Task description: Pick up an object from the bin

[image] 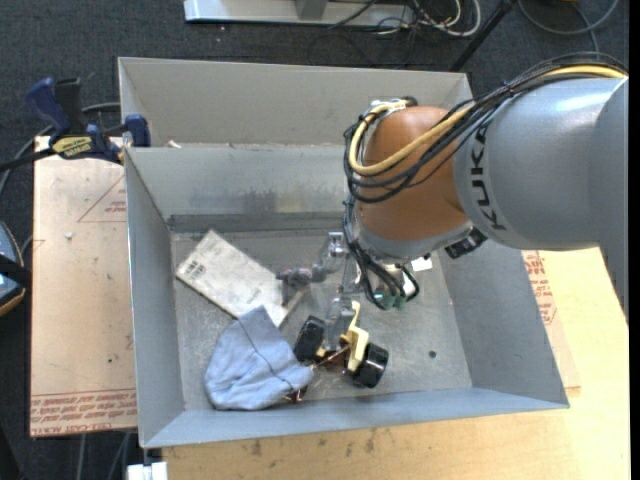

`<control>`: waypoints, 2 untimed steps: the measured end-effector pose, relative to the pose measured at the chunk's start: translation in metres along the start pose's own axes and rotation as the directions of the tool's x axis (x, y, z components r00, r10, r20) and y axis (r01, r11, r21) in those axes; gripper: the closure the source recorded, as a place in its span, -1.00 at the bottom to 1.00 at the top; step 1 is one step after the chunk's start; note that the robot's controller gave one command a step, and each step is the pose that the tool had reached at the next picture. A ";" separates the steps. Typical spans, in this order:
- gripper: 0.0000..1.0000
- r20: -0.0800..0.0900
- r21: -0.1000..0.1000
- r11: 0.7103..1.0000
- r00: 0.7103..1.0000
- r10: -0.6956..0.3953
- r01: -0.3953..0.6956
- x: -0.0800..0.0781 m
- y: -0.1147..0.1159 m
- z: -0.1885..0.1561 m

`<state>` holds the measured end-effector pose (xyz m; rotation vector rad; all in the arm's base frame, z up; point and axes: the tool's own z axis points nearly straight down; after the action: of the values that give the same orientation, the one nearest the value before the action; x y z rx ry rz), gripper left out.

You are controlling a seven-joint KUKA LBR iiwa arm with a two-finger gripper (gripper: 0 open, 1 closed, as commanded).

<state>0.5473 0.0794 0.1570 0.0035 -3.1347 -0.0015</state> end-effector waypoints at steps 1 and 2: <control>-1.00 0.007 0.000 1.000 1.000 0.002 -0.002 -0.002 0.000 -0.004; -1.00 0.010 0.001 0.994 0.994 -0.111 0.111 0.023 -0.022 0.048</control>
Offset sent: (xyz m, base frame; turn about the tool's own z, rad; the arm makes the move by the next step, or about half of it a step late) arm -0.0424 -0.0384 -0.0870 -0.1949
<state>0.5244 0.0578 0.1094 0.1787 -3.1397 -0.0017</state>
